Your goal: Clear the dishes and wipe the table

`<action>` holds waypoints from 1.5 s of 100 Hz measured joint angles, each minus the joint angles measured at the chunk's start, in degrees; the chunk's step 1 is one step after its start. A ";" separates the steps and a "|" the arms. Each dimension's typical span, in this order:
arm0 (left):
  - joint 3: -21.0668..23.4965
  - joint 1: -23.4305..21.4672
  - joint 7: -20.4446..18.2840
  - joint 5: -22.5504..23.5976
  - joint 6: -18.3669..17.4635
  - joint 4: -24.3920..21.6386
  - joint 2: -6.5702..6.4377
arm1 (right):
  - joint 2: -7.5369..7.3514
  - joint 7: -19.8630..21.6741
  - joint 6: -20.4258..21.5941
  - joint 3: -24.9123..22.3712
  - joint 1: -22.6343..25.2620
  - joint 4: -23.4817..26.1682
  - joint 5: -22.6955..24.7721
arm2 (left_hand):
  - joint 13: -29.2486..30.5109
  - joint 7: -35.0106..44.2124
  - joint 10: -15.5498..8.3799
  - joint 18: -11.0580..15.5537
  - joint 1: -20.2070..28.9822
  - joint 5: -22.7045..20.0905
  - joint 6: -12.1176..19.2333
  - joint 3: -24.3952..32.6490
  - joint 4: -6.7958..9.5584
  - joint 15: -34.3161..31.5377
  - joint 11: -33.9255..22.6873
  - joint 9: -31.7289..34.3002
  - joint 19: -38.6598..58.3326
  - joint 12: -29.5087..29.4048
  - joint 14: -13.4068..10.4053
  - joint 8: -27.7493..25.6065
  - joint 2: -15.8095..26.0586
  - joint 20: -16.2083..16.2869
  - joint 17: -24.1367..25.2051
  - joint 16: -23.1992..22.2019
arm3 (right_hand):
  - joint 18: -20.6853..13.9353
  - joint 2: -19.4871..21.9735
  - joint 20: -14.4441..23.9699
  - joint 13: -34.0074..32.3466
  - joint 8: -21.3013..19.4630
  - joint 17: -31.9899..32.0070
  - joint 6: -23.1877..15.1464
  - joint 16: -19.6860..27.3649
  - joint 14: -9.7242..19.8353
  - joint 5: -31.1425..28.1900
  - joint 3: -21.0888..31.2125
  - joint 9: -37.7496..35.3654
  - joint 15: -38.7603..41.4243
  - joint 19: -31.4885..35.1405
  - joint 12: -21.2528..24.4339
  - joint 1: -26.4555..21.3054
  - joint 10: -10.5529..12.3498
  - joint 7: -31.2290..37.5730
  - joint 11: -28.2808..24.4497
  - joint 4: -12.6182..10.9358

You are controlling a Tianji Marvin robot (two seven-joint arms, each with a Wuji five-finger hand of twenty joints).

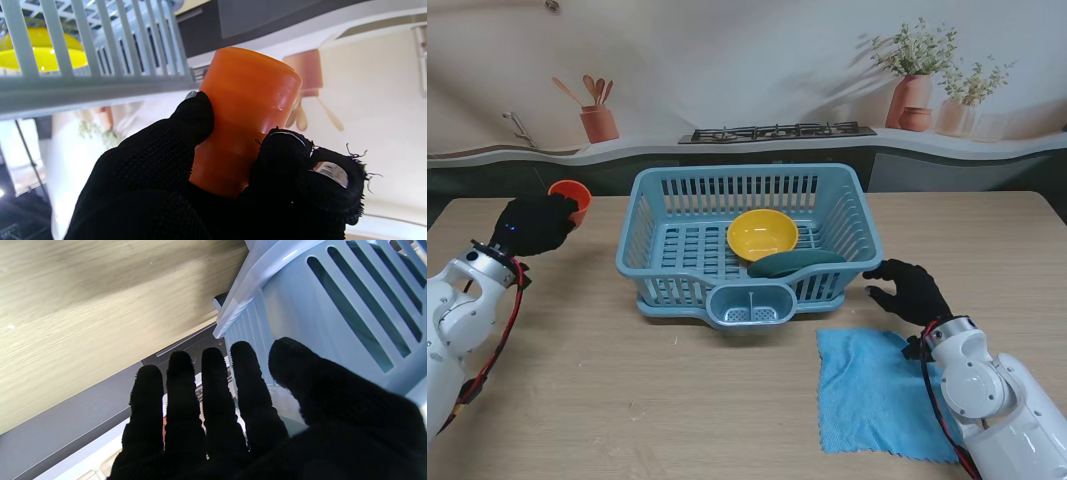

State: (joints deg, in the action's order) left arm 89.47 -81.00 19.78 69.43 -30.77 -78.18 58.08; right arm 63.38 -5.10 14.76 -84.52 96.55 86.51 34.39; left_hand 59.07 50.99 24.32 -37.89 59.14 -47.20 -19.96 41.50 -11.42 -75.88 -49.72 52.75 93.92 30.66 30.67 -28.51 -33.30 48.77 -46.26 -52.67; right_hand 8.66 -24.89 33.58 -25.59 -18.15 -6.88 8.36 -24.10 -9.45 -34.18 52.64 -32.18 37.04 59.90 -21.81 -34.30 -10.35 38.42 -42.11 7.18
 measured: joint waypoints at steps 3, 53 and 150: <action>-0.11 0.34 -0.66 -0.28 -0.21 -0.35 0.03 | 0.00 -0.01 0.02 -0.01 0.00 -0.01 0.00 | 0.00 0.01 0.00 0.00 0.00 0.00 0.00 -0.03 0.00 -0.01 -0.01 0.00 0.01 0.00 0.00 0.00 0.00 0.00 0.00 0.00 | 0.00 0.00 0.00 0.00 0.00 0.00 0.00 0.00 0.00 0.00 0.00 0.00 0.00 0.00 0.00 0.00 0.00 0.00 0.00 0.00; -7.19 7.60 -11.50 -8.03 -1.01 -2.42 0.52 | 0.11 -0.68 0.63 -0.29 -0.12 -0.44 0.03 | 0.07 0.40 0.00 0.04 -0.01 0.00 0.00 -0.46 0.00 -0.06 -0.28 0.00 0.06 0.00 -0.26 -0.02 0.00 0.00 -0.04 -0.01 | 0.00 0.00 0.00 0.00 0.00 0.01 0.00 0.00 0.01 0.00 0.00 0.00 0.00 0.00 0.00 0.00 0.00 0.00 0.00 0.00; -23.87 19.38 -24.74 -21.34 7.60 -1.56 1.81 | 0.23 -1.12 0.86 -0.65 -0.07 -0.50 -0.28 | 0.10 0.52 0.00 0.09 -0.01 0.00 0.00 -0.50 0.00 -0.08 -0.43 0.00 0.08 0.00 -0.32 -0.02 0.00 0.00 -0.15 -0.01 | 0.00 0.00 0.00 0.00 0.00 0.01 0.00 0.00 0.01 0.00 0.00 0.00 0.00 0.00 0.00 0.00 0.00 0.00 0.00 0.00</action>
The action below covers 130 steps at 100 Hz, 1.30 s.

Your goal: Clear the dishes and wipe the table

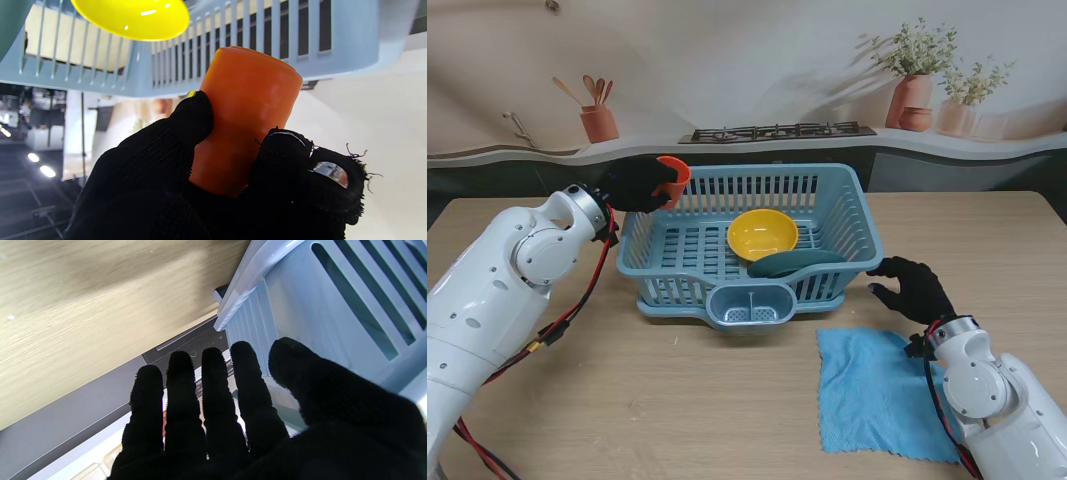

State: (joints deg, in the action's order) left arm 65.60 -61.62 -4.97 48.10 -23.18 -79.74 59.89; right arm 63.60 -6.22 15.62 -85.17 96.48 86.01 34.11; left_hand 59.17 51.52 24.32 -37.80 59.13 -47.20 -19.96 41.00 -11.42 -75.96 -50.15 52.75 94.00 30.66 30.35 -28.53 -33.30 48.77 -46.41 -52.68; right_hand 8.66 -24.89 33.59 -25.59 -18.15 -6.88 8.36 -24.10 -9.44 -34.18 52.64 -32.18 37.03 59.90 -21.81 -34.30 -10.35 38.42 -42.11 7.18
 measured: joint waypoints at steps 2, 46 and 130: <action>-0.35 0.29 -0.14 -0.16 0.13 0.15 0.03 | 0.00 0.00 0.00 0.00 0.00 0.00 -0.01 | 0.00 0.00 0.00 0.00 0.00 0.00 0.00 0.00 0.00 0.00 -0.01 0.00 0.00 0.00 0.00 0.00 0.00 0.00 0.00 0.00 | 0.00 0.00 0.00 0.00 0.00 0.00 0.00 0.00 0.00 0.00 0.00 0.00 0.00 0.00 0.00 0.00 0.00 0.00 0.00 0.00; -9.00 6.72 -0.64 -4.12 6.22 5.51 1.38 | 0.02 0.04 0.13 -0.16 0.03 0.00 -0.05 | 0.00 0.00 0.00 0.00 0.00 0.00 0.00 -0.01 0.00 0.00 -0.01 0.00 0.01 0.00 0.00 0.00 0.00 0.00 -0.01 0.00 | 0.00 0.00 0.00 0.00 0.00 0.00 0.00 0.00 0.00 0.00 0.00 0.00 0.00 0.00 0.00 0.00 0.00 0.00 0.00 0.00; -21.91 14.01 6.50 -10.44 15.50 15.71 5.67 | 0.01 0.02 0.23 -0.10 0.01 -0.23 0.01 | 1.51 0.01 0.00 0.01 -0.01 0.00 0.00 -0.52 0.00 -0.01 -0.34 0.00 0.51 0.00 -0.20 -0.01 0.06 -2.14 -1.71 0.03 | 0.00 0.00 0.01 0.00 0.00 0.00 0.00 0.00 0.00 0.00 0.00 0.00 0.00 0.00 0.00 0.00 0.01 0.00 0.00 0.00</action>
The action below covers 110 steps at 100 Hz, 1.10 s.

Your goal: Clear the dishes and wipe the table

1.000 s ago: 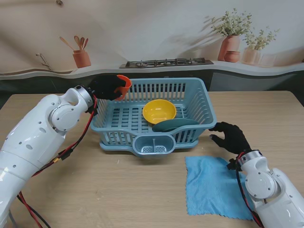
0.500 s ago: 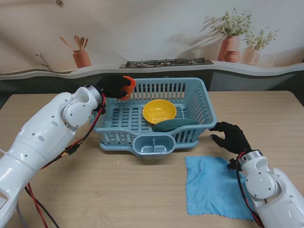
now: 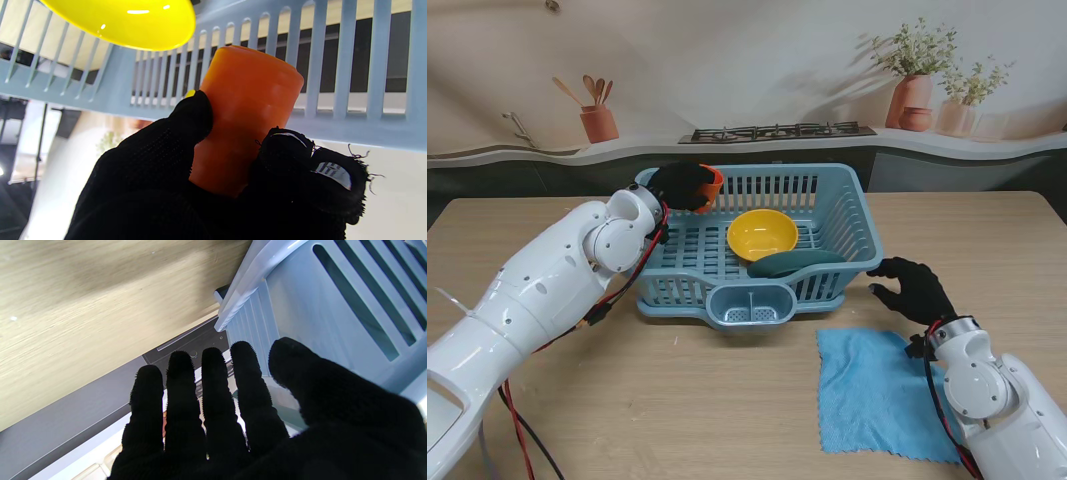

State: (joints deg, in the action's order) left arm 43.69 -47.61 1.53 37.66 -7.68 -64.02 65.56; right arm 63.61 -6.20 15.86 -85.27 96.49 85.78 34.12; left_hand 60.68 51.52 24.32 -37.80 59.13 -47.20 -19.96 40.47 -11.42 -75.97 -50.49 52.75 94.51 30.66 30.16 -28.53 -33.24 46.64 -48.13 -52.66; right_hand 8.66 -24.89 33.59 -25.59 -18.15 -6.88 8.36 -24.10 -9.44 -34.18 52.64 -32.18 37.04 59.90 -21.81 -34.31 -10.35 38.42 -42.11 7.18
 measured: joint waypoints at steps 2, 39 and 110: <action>-0.25 0.08 0.26 -0.06 0.15 0.22 0.11 | 0.00 0.00 0.00 0.00 0.00 0.00 0.00 | 0.02 0.00 0.00 0.00 0.00 0.00 0.00 0.00 0.00 0.00 0.00 0.00 0.00 0.00 0.00 0.00 0.00 -0.01 -0.02 0.01 | 0.00 0.00 0.00 0.00 0.00 0.00 0.00 0.00 0.00 0.00 0.00 0.00 0.00 0.00 0.00 0.00 0.00 0.00 0.00 0.00; -3.33 1.19 2.84 -1.46 2.13 3.77 1.78 | 0.01 -0.04 -0.13 0.04 0.01 -0.03 -0.06 | 0.82 0.00 0.00 0.00 0.00 0.00 0.00 -0.03 0.00 0.96 -0.01 0.10 0.05 -0.09 -0.03 1.27 0.01 -1.34 -0.68 1.59 | 0.00 0.00 0.00 0.00 0.00 0.00 0.00 0.00 0.00 -0.01 0.00 0.00 0.00 0.00 0.00 0.00 0.00 0.00 0.00 0.00; -7.37 4.14 3.05 -3.24 4.35 8.13 3.20 | 0.02 0.04 -0.53 0.19 0.09 0.04 -0.29 | 0.01 -3.10 0.00 -0.13 -0.01 -2.44 0.09 -1.00 0.00 10.10 2.40 1.88 -2.89 -1.76 1.36 9.58 0.83 0.70 2.64 6.55 | 0.00 0.00 0.01 0.00 0.00 0.00 0.00 0.00 0.00 -0.02 0.00 0.00 0.00 0.00 0.00 0.00 0.00 0.00 0.00 0.00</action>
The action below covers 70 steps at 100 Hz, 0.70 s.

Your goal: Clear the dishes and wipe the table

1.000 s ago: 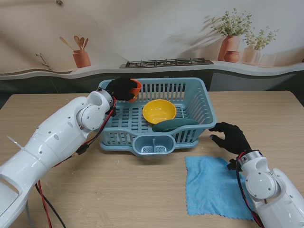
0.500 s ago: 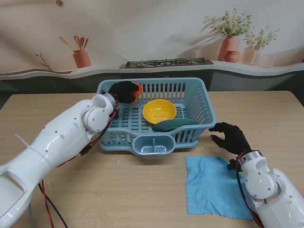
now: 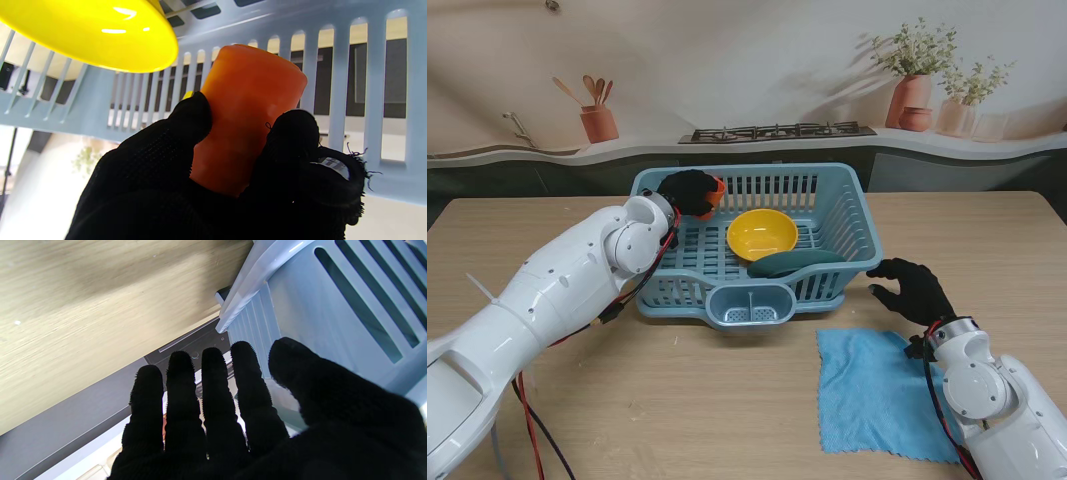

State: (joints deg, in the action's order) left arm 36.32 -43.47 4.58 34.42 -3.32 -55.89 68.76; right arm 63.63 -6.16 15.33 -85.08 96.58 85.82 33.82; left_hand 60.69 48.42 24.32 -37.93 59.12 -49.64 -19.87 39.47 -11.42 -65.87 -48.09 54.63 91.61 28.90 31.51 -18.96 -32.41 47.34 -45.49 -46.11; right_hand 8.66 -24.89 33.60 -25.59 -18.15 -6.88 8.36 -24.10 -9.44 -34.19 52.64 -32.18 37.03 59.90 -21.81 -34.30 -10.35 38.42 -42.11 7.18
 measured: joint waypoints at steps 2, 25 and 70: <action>-0.20 0.11 -0.19 -0.05 0.09 0.06 0.00 | 0.00 0.00 0.00 0.00 0.00 0.00 0.00 | -0.20 -0.16 0.00 0.00 0.00 0.00 0.02 0.00 0.00 0.90 0.36 0.10 -0.70 -0.16 0.15 0.37 0.00 0.45 0.43 0.61 | 0.00 0.00 0.00 0.00 0.00 0.00 0.00 0.00 0.00 0.00 0.00 0.00 0.00 0.00 0.00 0.00 0.00 0.00 0.00 0.00; -2.04 1.23 -1.35 -0.96 1.18 1.44 0.50 | 0.02 -0.09 0.00 0.00 0.00 0.00 0.00 | -2.94 -2.43 0.00 -0.05 0.00 -0.68 0.18 -1.14 0.03 9.28 4.91 1.46 -9.36 -2.40 1.31 3.88 1.39 2.03 5.21 5.99 | 0.00 0.00 0.00 0.00 0.00 0.00 0.00 0.00 0.00 0.00 0.00 0.00 0.00 0.00 0.00 0.00 0.00 0.00 0.00 0.00; -3.49 2.12 -2.10 -2.21 4.44 2.66 1.37 | 0.06 -0.35 0.06 -0.09 -0.02 -0.10 0.04 | -12.63 -5.85 0.93 -0.05 0.65 -0.70 -0.51 -8.12 1.23 17.00 10.80 -0.29 -19.35 -3.83 3.13 5.59 6.68 4.64 17.80 10.88 | 0.00 0.00 0.01 0.00 0.00 0.00 0.00 0.00 0.00 -0.01 0.00 0.00 0.00 -0.01 0.00 0.00 0.00 0.00 0.00 0.00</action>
State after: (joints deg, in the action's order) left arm 32.83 -41.35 2.48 32.20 1.11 -53.24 70.13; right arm 63.68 -6.51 15.38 -85.17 96.56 85.72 33.86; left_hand 48.06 42.57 25.25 -37.98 59.77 -50.33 -20.38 31.35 -10.20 -48.87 -37.29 54.34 72.26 25.08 34.64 -13.37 -25.74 51.98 -27.69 -35.23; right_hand 8.66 -24.89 33.61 -25.59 -18.15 -6.88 8.36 -24.10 -9.44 -34.20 52.64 -32.18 37.03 59.89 -21.81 -34.30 -10.35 38.42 -42.11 7.18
